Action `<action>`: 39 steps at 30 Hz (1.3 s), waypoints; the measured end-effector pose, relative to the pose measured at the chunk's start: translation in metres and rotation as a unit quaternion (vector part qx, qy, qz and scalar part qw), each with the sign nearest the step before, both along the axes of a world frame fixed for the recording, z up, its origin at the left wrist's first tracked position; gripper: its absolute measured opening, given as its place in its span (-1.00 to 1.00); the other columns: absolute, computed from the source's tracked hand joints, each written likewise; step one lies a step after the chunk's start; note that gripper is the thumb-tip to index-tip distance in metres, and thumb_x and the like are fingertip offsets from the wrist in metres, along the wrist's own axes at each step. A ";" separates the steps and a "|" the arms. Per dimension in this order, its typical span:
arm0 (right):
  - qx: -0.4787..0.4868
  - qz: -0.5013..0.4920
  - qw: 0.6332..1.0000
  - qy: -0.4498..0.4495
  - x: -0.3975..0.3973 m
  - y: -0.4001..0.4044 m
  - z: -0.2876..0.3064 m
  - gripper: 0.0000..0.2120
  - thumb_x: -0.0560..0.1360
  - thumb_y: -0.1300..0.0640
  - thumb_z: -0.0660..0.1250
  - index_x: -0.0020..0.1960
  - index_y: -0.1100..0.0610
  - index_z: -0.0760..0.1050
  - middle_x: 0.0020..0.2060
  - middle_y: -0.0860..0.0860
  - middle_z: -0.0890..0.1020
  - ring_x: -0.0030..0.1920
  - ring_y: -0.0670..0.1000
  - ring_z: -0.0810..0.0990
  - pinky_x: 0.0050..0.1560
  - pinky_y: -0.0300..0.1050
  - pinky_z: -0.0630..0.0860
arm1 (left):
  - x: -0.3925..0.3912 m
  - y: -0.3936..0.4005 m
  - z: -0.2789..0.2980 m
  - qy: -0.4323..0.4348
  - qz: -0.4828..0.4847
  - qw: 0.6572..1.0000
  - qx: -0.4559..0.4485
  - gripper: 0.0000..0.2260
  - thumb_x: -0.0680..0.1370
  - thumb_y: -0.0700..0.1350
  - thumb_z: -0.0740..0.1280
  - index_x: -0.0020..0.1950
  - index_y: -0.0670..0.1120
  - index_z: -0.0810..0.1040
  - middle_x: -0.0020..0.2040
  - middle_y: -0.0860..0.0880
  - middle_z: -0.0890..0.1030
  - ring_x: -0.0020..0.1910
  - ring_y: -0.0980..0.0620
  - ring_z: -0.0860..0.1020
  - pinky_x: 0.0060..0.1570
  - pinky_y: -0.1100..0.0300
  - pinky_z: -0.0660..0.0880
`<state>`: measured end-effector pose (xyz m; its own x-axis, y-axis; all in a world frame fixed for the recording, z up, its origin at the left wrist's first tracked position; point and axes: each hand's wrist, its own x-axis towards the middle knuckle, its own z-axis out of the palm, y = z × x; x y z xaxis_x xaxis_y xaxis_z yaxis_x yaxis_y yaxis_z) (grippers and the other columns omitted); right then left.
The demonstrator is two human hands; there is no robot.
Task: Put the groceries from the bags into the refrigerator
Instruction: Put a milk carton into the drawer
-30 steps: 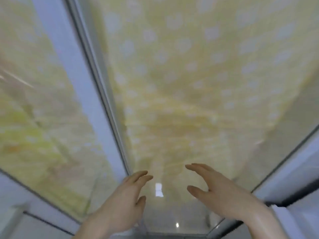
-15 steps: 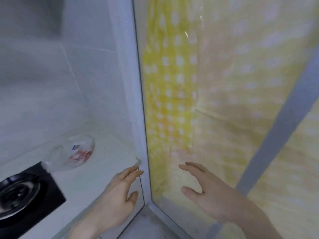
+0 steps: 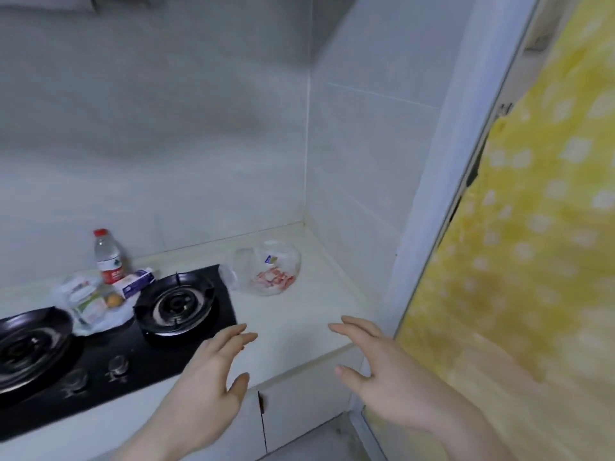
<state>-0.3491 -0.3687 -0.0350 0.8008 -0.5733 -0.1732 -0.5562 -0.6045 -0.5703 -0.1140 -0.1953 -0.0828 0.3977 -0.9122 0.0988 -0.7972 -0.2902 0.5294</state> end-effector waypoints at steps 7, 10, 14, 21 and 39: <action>0.007 0.093 0.996 -0.003 0.094 -0.039 -0.028 -0.45 0.63 -0.14 0.24 0.57 -0.23 0.17 0.57 -0.34 0.06 0.54 -0.24 0.19 0.47 -0.28 0.16 | 0.057 0.015 -0.014 0.003 0.114 0.993 0.019 -0.47 0.55 -0.09 0.37 0.47 0.24 0.34 0.45 0.39 0.20 0.40 0.28 0.24 0.29 0.35 0.22; 0.020 0.126 0.992 0.002 0.127 -0.064 -0.041 -0.45 0.63 -0.15 0.23 0.58 -0.24 0.16 0.57 -0.34 0.06 0.54 -0.24 0.19 0.48 -0.28 0.16 | 0.080 0.005 -0.016 0.004 0.154 0.988 0.025 -0.49 0.56 -0.11 0.37 0.47 0.22 0.36 0.45 0.37 0.24 0.41 0.22 0.26 0.30 0.32 0.22; 0.023 0.157 0.987 0.003 0.167 -0.105 -0.050 -0.44 0.61 -0.16 0.24 0.57 -0.24 0.17 0.57 -0.33 0.07 0.55 -0.23 0.19 0.50 -0.26 0.16 | 0.107 -0.017 -0.016 0.016 0.197 0.980 0.032 -0.49 0.56 -0.11 0.36 0.47 0.21 0.36 0.45 0.35 0.24 0.44 0.17 0.28 0.35 0.30 0.21; 0.001 0.215 0.977 -0.008 0.243 -0.162 -0.057 -0.45 0.63 -0.10 0.27 0.57 -0.14 0.22 0.54 -0.30 0.16 0.56 -0.25 0.12 0.51 -0.33 0.07 | 0.153 -0.040 -0.022 0.034 0.274 0.961 0.017 -0.50 0.56 -0.12 0.37 0.46 0.16 0.38 0.42 0.34 0.24 0.42 0.17 0.29 0.36 0.23 0.31; 0.007 0.203 0.979 -0.008 0.398 -0.110 -0.075 -0.45 0.60 -0.14 0.29 0.55 -0.22 0.23 0.47 -0.36 0.16 0.54 -0.23 0.19 0.43 -0.34 0.11 | 0.374 0.011 -0.078 0.053 0.328 0.939 0.087 -0.41 0.44 -0.06 0.36 0.49 0.01 0.39 0.48 0.03 0.35 0.39 -0.10 0.42 0.35 0.08 0.40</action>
